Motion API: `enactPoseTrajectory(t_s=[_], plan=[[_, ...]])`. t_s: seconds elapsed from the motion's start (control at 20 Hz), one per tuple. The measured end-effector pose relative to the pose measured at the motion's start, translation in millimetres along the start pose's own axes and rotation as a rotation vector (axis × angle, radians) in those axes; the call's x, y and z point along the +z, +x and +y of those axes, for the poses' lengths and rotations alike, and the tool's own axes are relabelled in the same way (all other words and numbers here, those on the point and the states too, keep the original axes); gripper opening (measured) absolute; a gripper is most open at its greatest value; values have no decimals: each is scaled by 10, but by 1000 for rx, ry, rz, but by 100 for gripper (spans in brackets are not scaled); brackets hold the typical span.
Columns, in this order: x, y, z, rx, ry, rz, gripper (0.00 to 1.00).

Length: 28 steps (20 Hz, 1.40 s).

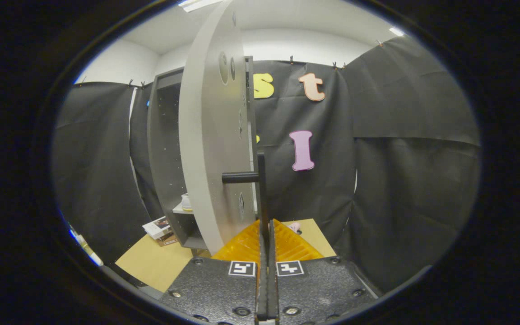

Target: Open the shoe cabinet door, grab the shoes and put them into the shoe cabinet, then close the shoe cabinet door.

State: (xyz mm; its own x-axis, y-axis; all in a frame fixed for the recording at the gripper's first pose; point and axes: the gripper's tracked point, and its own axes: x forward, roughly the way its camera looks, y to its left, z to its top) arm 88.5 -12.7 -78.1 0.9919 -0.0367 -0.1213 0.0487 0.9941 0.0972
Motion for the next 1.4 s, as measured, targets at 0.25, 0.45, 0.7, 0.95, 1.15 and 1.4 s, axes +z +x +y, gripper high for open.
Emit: enactPoseTrajectory(t_s=[0.25, 0.45, 0.7, 0.95, 1.15, 1.4], plan=[[-20, -46, -195, -75, -35, 1, 6], [-98, -138, -249, -123, -39, 24, 17], [-125, -238, -269, -155, -23, 9, 39], [-261, -266, -152, -147, -14, 13, 75], [-522, -373, -79, -128, -62, 98, 100], [-970, -351, 185, -65, -38, 217, 100]])
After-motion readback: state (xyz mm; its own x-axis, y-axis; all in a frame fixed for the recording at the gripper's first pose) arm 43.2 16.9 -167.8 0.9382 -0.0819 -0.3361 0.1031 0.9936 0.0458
